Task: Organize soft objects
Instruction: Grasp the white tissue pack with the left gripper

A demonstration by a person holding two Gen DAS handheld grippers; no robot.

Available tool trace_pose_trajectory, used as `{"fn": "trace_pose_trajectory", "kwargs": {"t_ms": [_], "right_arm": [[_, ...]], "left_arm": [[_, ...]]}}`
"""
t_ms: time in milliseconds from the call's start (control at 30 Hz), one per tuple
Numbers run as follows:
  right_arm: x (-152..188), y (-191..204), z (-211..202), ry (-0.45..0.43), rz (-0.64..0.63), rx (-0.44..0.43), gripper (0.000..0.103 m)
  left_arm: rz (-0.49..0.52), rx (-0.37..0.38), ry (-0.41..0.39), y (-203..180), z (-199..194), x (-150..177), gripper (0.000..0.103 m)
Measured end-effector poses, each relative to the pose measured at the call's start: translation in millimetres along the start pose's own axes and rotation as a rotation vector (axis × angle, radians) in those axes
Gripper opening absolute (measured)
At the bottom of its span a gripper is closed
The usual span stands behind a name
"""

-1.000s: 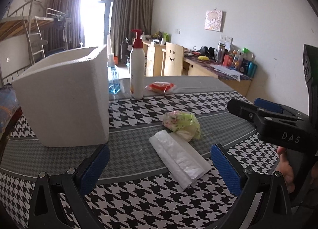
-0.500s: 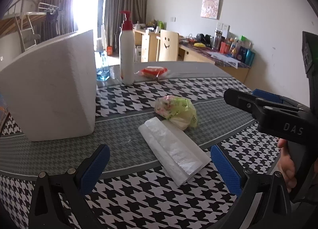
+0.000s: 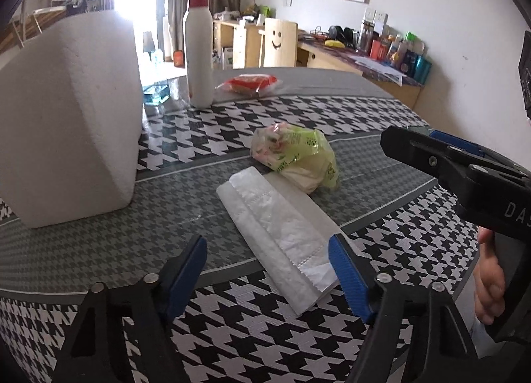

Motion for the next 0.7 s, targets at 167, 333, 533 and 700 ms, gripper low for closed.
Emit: {"fn": "trace_pose_trajectory", "kwargs": {"t_ms": [167, 333, 533, 700], "right_arm": [[1, -2, 5, 0.016, 0.005, -0.010, 0.097], [2, -3, 8, 0.023, 0.007, -0.018, 0.097], [5, -5, 12, 0.032, 0.009, -0.024, 0.097], [5, -5, 14, 0.038, 0.014, -0.029, 0.097]], "left_arm": [[-0.009, -0.006, 0.015, -4, 10, -1, 0.063], [0.005, -0.005, 0.043, -8, 17, 2, 0.055], [0.022, -0.021, 0.033, -9, 20, 1, 0.044], [0.038, -0.026, 0.028, -10, 23, -1, 0.016]]}}
Point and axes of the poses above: each gripper's, at about its wrist camera, not at the fingertips, and z roughly the way its jaws point, y to its left, x to its underside, the point moved 4 cm from there along z, roughly the way its jaws point, and after that the axes turned 10 degrees about -y, right-handed, at the moved point
